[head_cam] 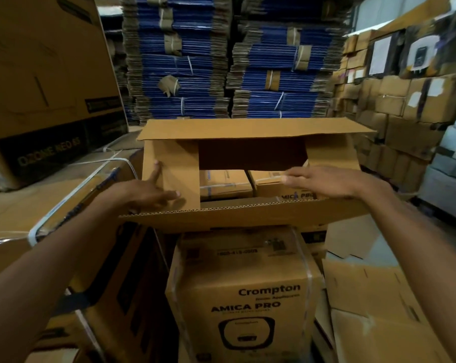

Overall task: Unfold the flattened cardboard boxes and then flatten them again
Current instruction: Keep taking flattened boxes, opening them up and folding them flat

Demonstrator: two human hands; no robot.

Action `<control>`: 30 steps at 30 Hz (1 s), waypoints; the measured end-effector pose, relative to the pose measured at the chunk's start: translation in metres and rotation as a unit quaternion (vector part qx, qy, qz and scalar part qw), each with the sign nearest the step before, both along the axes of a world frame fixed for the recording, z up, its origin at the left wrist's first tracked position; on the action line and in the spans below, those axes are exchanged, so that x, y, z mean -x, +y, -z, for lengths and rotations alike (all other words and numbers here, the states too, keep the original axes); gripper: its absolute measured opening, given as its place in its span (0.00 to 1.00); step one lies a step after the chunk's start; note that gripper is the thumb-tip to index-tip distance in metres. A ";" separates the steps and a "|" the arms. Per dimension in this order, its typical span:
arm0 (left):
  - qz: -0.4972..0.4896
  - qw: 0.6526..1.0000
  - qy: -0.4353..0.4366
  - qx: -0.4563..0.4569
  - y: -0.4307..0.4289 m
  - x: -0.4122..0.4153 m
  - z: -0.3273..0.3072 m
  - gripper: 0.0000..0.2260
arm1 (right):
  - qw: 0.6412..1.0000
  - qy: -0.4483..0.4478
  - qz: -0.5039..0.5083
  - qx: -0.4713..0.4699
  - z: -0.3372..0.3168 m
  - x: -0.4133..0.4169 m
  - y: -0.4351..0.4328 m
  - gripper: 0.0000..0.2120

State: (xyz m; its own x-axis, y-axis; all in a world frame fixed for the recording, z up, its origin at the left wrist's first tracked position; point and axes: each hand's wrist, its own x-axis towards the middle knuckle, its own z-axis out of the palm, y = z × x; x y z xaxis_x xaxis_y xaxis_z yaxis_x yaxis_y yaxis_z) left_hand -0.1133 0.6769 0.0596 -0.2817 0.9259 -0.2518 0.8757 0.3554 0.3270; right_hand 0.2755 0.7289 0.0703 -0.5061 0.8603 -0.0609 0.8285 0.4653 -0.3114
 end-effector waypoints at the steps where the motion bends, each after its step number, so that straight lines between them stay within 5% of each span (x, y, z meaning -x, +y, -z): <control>1: -0.004 1.000 -0.003 0.002 -0.001 -0.002 -0.003 0.49 | 0.998 0.025 -0.061 0.001 -0.001 0.012 -0.013 0.39; 4: -0.025 1.000 -0.004 0.017 0.000 -0.007 -0.010 0.48 | 0.986 0.022 -0.162 -0.032 0.000 0.042 -0.042 0.32; 8: -0.068 0.996 0.048 0.044 0.008 -0.014 -0.009 0.51 | 0.976 -0.047 -0.152 -0.149 0.015 0.056 -0.046 0.12; 11: -0.070 0.986 0.151 -0.012 0.028 -0.027 -0.002 0.52 | 0.963 -0.101 -0.153 -0.197 0.022 0.063 -0.056 0.13; 15: -0.133 0.981 0.114 -0.089 0.041 -0.050 0.009 0.64 | 0.944 -0.127 -0.178 -0.246 0.040 0.073 -0.072 0.20; 20: -0.161 0.976 0.086 -0.119 0.037 -0.074 0.005 0.50 | 0.937 -0.123 -0.169 -0.280 0.054 0.067 -0.080 0.21; 25: -0.071 0.981 0.056 -0.171 0.030 -0.061 -0.013 0.50 | 0.932 -0.122 -0.155 -0.305 0.053 0.062 -0.069 0.21; 30: -0.011 0.967 -0.047 -0.252 -0.005 -0.049 -0.034 0.31 | 0.938 -0.124 -0.140 -0.292 0.045 0.061 -0.056 0.22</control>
State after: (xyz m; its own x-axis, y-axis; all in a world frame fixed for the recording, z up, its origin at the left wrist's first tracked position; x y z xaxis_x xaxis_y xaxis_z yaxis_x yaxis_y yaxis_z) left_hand -0.0638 0.6716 0.0934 -0.3015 0.9314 0.2041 0.8276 0.1493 0.5411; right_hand 0.2141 0.6731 0.0255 -0.7502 0.6190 0.2323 0.6611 0.7072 0.2506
